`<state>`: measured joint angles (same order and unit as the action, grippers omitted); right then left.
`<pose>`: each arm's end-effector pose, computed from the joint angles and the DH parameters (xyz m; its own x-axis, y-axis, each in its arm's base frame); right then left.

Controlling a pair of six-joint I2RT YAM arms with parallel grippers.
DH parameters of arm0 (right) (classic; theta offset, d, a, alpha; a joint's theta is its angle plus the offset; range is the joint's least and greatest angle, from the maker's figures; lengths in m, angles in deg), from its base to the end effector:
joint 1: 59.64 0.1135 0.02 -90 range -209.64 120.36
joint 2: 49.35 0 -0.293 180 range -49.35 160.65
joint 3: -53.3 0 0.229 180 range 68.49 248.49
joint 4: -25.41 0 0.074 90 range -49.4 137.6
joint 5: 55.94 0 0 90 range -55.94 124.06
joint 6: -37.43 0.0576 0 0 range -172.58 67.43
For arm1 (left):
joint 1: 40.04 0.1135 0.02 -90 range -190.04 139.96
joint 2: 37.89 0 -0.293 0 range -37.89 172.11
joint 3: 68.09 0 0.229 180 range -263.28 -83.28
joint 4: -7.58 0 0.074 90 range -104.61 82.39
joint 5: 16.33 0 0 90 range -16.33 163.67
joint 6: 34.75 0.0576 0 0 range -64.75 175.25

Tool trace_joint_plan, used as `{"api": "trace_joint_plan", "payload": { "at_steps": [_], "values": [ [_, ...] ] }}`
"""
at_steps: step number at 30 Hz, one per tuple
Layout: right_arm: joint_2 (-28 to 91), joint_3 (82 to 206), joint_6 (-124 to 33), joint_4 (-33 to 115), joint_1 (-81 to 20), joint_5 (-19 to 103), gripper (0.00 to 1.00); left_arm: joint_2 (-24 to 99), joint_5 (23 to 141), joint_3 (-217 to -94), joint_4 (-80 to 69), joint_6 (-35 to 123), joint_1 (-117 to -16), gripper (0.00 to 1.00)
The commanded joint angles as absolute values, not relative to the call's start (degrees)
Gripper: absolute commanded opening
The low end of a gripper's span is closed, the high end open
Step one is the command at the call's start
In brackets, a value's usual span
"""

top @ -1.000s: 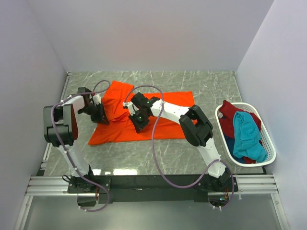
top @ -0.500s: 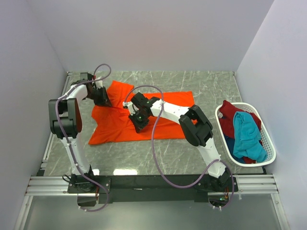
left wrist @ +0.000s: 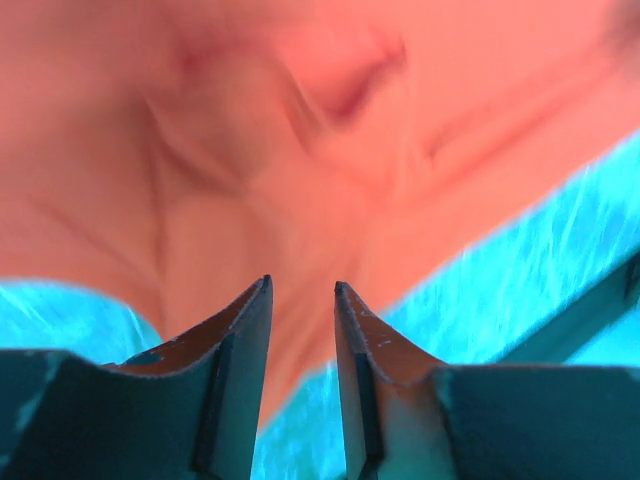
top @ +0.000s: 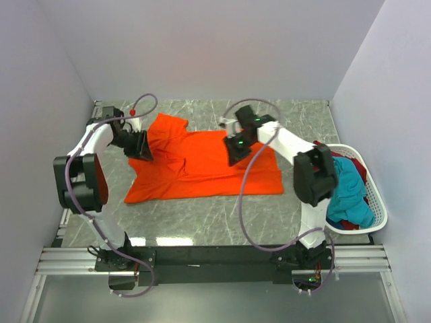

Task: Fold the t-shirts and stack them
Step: Fold the tshirt

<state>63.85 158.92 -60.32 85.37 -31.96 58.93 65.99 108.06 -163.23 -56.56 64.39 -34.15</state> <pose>0.3524 0.2122 0.2359 -0.7349 -0.5237 -0.4310 -0.6689 0.6642 0.3336 0.3539 0.0038 0.2470 -0.9258 0.0363 -0.3764 0.2307 0.8429 -0.4862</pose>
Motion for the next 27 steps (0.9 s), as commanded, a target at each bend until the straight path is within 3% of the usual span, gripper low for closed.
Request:
{"api": "trace_joint_plan", "payload": {
  "at_steps": [1, 14, 21, 27],
  "values": [
    [59.29, 153.58, -66.10, 92.27, -34.93, 58.94, 0.25, 61.79, 109.01, -157.84, -65.70, 75.54, -34.15, 0.38],
    [61.74, 141.18, -69.01, 87.71, -38.46, 47.08, 0.37, 64.24, 93.81, -145.43, -60.70, 76.87, -31.86, 0.39],
    [62.70, 139.59, -68.22, 89.72, -37.32, 47.42, 0.40, 63.63, 88.35, -140.59, -60.17, 77.92, -29.84, 0.39],
    [59.47, 135.29, -68.04, 93.77, -35.38, 55.93, 0.40, 63.45, 90.10, -143.73, -62.10, 79.59, -28.44, 0.40]
  ]
}}
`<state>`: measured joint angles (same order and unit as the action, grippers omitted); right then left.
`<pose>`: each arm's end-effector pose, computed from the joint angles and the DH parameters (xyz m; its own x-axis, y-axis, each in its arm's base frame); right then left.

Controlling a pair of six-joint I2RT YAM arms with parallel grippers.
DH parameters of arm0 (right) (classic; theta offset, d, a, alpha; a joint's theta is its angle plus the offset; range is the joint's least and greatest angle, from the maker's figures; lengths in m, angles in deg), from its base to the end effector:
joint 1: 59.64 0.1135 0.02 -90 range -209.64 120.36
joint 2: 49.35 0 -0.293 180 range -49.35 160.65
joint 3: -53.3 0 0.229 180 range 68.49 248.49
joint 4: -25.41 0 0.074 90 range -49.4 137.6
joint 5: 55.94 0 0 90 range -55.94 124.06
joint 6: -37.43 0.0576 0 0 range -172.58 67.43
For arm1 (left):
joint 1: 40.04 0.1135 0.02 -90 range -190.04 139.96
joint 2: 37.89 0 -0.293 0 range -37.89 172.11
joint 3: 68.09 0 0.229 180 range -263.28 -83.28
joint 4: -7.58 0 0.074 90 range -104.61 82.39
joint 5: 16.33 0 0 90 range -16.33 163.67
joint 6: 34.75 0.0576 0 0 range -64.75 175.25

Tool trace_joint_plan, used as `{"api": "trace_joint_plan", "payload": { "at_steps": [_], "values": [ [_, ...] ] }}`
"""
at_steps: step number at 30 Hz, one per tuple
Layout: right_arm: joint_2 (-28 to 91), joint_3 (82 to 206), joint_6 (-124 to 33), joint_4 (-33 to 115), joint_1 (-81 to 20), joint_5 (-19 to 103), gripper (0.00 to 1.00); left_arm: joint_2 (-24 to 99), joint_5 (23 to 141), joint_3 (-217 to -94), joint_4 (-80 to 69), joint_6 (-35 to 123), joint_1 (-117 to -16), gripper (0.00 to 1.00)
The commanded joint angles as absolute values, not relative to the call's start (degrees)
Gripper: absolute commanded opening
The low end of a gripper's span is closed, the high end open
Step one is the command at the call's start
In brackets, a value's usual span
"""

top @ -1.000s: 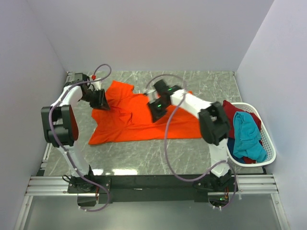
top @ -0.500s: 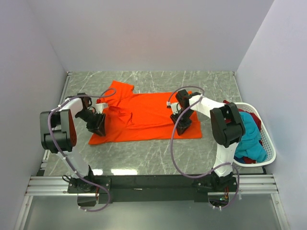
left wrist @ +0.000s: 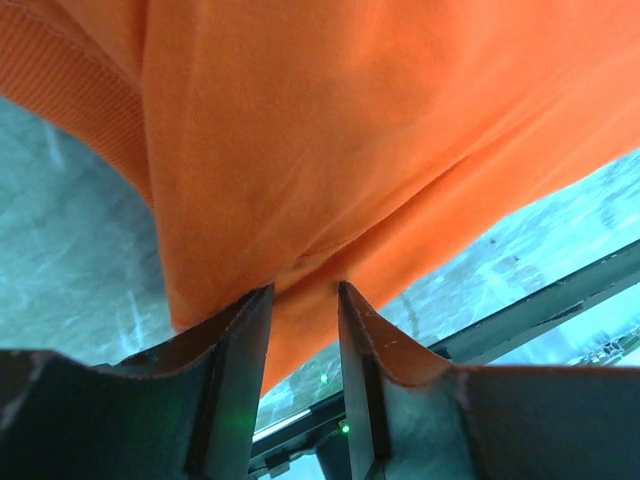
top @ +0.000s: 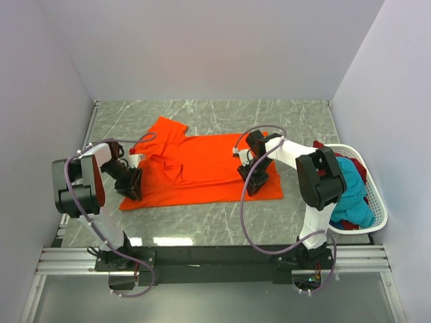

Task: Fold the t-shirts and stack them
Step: Fold the tshirt

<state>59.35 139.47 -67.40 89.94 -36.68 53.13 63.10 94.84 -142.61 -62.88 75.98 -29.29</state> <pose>0.2984 0.1469 0.1750 -0.7906 -0.5977 -0.1331 -0.6067 0.7352 0.3023 0.2647 0.0291 0.1723 -0.9889 0.1482 -0.0141 0.1425 0.9148 -0.3780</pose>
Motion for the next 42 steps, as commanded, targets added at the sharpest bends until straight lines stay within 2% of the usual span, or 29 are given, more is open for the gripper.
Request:
{"api": "trace_joint_plan", "payload": {
  "at_steps": [1, 4, 7, 8, 11, 16, 21, 27, 33, 42],
  "values": [
    [59.02, 135.02, -68.13, 95.16, -35.38, 56.99, 0.40, 63.80, 91.32, -144.80, -62.54, 79.77, -28.26, 0.41],
    [57.35, 135.55, -68.39, 97.63, -35.38, 59.72, 0.41, 64.59, 92.21, -150.07, -64.39, 80.12, -28.26, 0.42],
    [55.85, 139.23, -69.27, 99.57, -35.73, 60.08, 0.44, 65.47, 98.79, -157.53, -69.03, 82.48, -28.00, 0.47],
    [55.50, 142.81, -69.54, 99.75, -36.95, 59.82, 0.46, 65.39, 104.90, -159.73, -70.27, 83.71, -28.08, 0.50],
    [56.11, 152.02, -69.71, 99.66, -40.20, 59.03, 0.50, 65.30, 111.27, -167.73, -69.24, 80.05, -28.00, 0.53],
    [65.06, 166.90, -67.87, 98.61, -47.76, 55.35, 0.52, 71.42, 113.04, -179.15, -55.10, 67.66, -28.08, 0.57],
    [75.69, 183.16, -65.58, 97.99, -52.60, 51.30, 0.52, 80.32, 113.84, -190.66, -50.51, 59.74, -28.35, 0.57],
    [83.43, 192.06, -68.29, 94.39, -53.75, 44.89, 0.49, 85.77, 110.76, -194.37, -46.11, 57.00, -29.93, 0.57],
    [86.08, 192.33, -72.43, 90.44, -53.84, 42.42, 0.48, 89.11, 109.53, -194.73, -45.85, 57.79, -30.89, 0.57],
    [90.73, 194.78, -74.46, 91.92, -53.84, 44.08, 0.50, 92.62, 106.37, -196.04, -46.11, 58.23, -31.51, 0.58]
  ]
}}
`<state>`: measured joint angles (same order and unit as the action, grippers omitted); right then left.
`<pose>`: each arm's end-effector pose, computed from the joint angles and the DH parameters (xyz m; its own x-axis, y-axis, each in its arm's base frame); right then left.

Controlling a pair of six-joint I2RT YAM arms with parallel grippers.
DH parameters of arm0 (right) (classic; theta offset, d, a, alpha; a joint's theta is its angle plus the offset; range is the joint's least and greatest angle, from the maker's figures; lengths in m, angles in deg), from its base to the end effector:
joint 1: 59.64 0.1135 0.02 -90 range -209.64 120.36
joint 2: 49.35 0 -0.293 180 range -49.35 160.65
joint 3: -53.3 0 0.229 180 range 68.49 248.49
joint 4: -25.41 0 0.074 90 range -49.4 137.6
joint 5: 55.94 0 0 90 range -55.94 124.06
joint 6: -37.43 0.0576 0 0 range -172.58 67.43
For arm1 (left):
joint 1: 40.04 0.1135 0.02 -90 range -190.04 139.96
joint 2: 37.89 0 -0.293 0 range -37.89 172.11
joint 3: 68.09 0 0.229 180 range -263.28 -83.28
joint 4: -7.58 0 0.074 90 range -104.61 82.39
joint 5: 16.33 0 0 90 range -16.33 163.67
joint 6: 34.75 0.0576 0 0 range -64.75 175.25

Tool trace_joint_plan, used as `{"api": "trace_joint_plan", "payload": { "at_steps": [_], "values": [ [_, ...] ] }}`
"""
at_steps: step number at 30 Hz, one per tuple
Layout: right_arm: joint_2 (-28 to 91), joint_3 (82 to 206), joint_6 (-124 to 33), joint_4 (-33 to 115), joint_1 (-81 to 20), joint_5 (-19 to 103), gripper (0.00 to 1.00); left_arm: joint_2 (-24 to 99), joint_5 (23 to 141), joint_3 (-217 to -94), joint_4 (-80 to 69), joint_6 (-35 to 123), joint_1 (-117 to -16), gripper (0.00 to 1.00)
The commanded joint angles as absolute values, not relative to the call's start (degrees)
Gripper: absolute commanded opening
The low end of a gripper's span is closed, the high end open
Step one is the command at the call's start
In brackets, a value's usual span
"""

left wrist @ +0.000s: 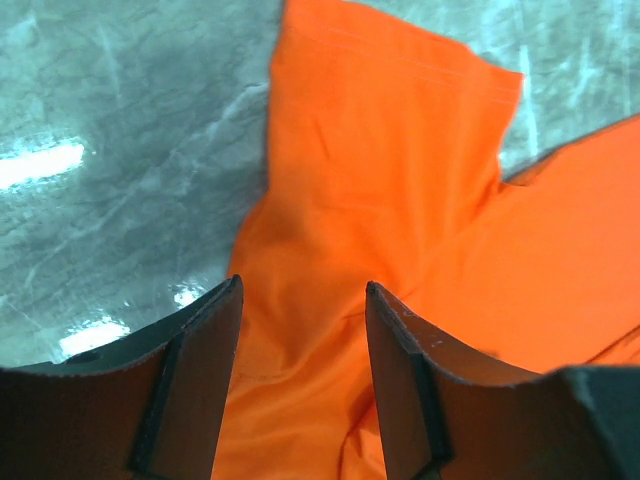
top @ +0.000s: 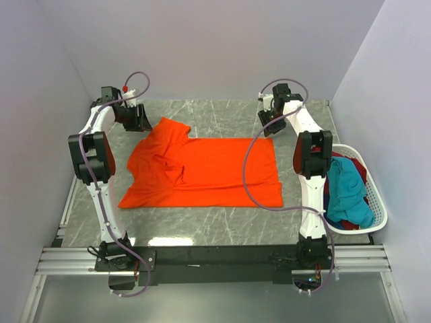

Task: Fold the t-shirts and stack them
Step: Fold the tshirt

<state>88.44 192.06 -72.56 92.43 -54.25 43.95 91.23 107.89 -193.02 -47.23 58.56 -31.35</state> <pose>0.5158 0.0586 0.1947 -0.7997 -0.4137 -0.4351 -0.4632 0.8862 0.0087 0.4951 0.0429 0.2198 -0.8366 -0.0796 -0.5420 0.2100 0.8672 -0.4515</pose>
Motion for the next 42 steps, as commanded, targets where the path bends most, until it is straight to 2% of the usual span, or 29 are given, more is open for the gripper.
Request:
{"api": "trace_joint_plan", "payload": {
  "at_steps": [1, 9, 12, 13, 15, 16, 19, 26, 30, 42],
  "values": [
    [91.27, 196.09, -74.72, 92.80, -53.84, 44.34, 0.51, 93.15, 106.19, -196.48, -46.98, 58.58, -31.60, 0.58],
    [93.20, 196.98, -76.13, 94.30, -54.01, 44.52, 0.47, 94.74, 105.40, -197.98, -47.08, 57.97, -31.77, 0.58],
    [93.47, 197.34, -76.13, 94.91, -54.01, 45.22, 0.41, 96.05, 105.40, -199.38, -47.69, 57.09, -32.04, 0.58],
    [93.56, 197.34, -76.13, 95.26, -54.19, 45.31, 0.35, 96.41, 105.57, -200.00, -47.95, 56.83, -32.13, 0.58],
    [93.56, 197.42, -76.22, 95.79, -54.28, 45.67, 0.34, 97.20, 105.40, -201.14, -48.31, 56.57, -32.21, 0.57],
    [93.38, 197.42, -75.70, 95.62, -54.45, 45.67, 0.40, 97.20, 105.40, -201.14, -47.87, 56.13, -32.21, 0.58],
    [92.42, 197.95, -73.15, 94.92, -55.94, 48.64, 0.46, 97.03, 106.01, -200.79, -47.25, 55.69, -32.13, 0.58],
    [89.52, 199.10, -71.29, 95.00, -57.71, 55.68, 0.47, 96.24, 106.01, -200.00, -46.64, 55.69, -32.13, 0.58],
    [88.28, 196.46, -73.49, 94.03, -57.79, 55.51, 0.47, 95.88, 106.01, -200.18, -47.07, 55.69, -32.21, 0.58],
    [91.97, 199.27, -80.17, 100.19, -57.79, 55.16, 0.48, 96.06, 105.92, -199.65, -47.87, 56.21, -32.21, 0.58]
  ]
}}
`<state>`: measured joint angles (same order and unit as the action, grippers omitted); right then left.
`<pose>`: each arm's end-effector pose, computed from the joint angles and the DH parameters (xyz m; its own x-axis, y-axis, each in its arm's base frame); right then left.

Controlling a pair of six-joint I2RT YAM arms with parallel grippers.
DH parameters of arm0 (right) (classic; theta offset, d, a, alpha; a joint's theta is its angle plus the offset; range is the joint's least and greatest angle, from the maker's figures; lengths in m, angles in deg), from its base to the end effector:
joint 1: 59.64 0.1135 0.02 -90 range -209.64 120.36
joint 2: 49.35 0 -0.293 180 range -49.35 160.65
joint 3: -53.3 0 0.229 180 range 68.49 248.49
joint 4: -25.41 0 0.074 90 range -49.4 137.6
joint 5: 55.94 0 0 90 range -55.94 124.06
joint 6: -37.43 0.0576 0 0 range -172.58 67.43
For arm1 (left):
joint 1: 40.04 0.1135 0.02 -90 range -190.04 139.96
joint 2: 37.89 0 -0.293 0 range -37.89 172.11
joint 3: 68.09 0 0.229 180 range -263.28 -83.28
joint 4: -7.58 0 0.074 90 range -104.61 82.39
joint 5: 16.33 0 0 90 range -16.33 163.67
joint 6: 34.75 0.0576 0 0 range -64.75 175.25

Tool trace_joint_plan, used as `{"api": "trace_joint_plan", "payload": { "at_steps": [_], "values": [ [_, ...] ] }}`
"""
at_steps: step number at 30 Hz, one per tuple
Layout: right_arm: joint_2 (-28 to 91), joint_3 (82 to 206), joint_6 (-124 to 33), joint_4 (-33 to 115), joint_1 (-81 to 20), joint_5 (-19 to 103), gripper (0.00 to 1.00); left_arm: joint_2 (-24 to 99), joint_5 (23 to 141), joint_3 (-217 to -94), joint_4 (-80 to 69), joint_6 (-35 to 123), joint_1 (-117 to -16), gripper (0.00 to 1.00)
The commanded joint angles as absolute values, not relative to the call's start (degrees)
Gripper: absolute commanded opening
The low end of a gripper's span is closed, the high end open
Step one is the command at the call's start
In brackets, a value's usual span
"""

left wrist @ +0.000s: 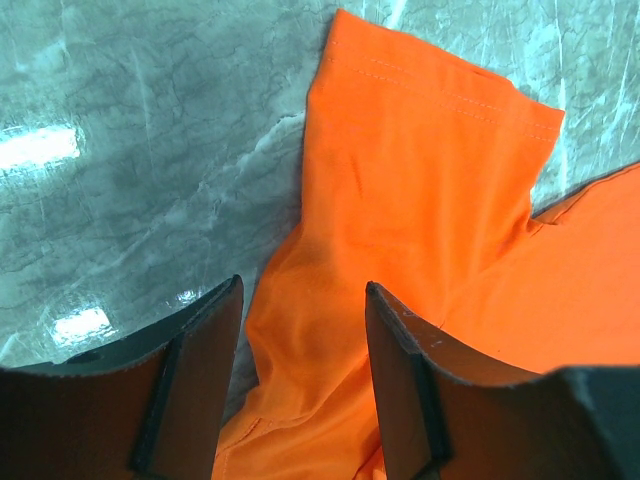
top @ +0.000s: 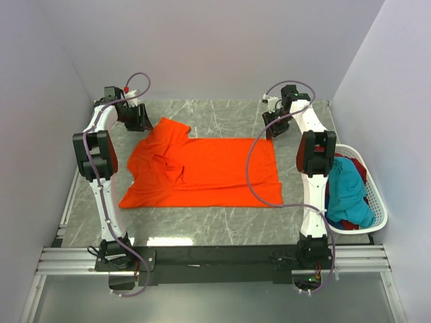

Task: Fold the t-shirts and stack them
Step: Fold the tshirt

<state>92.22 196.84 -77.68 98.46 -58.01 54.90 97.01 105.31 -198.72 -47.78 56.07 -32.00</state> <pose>0.5190 0.0353 0.1826 -0.7960 -0.4194 -0.4364 -0.5298 0.8315 0.1671 0.5165 0.0424 0.1978 -0.8522 -0.1081 -0.5120 0.1557 0.8817 -0.4453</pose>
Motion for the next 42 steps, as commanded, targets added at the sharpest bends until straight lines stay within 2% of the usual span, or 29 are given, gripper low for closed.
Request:
{"api": "trace_joint_plan", "payload": {
  "at_steps": [1, 23, 26, 27, 29, 32, 42],
  "values": [
    [92.06, 199.10, -80.69, 100.45, -57.79, 54.98, 0.48, 96.06, 105.93, -199.74, -47.78, 56.13, -32.13, 0.58],
    [95.05, 199.80, -83.25, 99.04, -55.86, 52.08, 0.43, 98.78, 105.22, -202.20, -49.10, 56.21, -32.30, 0.58],
    [94.70, 199.45, -84.21, 99.57, -55.60, 52.26, 0.33, 98.96, 105.05, -202.55, -48.57, 55.86, -32.30, 0.58],
    [94.52, 198.58, -84.39, 99.40, -55.51, 52.26, 0.25, 99.13, 105.48, -202.72, -48.40, 55.86, -32.39, 0.59],
    [93.82, 197.61, -84.83, 98.87, -55.51, 52.26, 0.19, 99.75, 105.05, -203.34, -47.70, 56.12, -32.83, 0.60],
    [93.91, 197.42, -85.01, 98.87, -55.42, 52.08, 0.00, 101.76, 103.03, -205.88, -47.95, 56.83, -33.79, 0.58],
    [92.85, 196.46, -85.45, 99.31, -55.51, 52.70, 0.00, 105.46, 97.66, -208.96, -48.48, 59.37, -36.96, 0.55]
  ]
}}
